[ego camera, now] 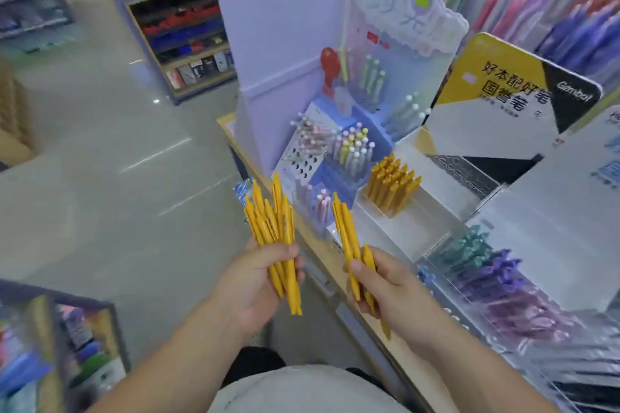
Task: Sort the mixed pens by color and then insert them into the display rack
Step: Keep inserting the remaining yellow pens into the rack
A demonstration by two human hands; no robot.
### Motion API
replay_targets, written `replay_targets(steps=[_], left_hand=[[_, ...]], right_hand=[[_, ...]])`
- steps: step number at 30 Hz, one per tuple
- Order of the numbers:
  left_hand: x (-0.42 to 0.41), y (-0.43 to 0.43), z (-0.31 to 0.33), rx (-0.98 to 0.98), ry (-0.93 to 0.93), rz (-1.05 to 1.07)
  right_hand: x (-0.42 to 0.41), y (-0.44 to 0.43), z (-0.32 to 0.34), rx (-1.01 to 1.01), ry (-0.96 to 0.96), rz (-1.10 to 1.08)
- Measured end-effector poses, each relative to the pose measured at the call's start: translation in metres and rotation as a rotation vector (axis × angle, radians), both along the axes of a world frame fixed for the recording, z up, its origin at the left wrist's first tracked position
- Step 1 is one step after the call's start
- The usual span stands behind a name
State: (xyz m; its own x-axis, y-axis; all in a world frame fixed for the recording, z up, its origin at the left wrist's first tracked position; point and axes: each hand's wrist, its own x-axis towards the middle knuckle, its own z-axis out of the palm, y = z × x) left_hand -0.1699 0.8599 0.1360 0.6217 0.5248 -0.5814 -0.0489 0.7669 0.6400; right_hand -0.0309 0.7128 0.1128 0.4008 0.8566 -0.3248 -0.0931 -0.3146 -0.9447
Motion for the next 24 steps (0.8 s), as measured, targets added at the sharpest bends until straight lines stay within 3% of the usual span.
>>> replay_targets(steps=[8, 12, 16, 24], left_hand=[[0.106, 0.063, 0.010, -0.188, -0.210, -0.476], [0.141, 0.094, 0.016, -0.230, -0.193, -0.697], [0.167, 0.116, 0.014, -0.235, -0.116, -0.881], [0.188, 0.105, 0.017, -0.180, -0.036, -0.962]], right_hand=[[0.031, 0.029, 0.025, 0.027, 0.067, -0.372], [0.028, 0.050, 0.040, 0.044, 0.151, -0.595], [0.020, 0.067, 0.043, 0.043, 0.120, -0.711], [0.009, 0.091, 0.052, 0.065, 0.109, -0.808]])
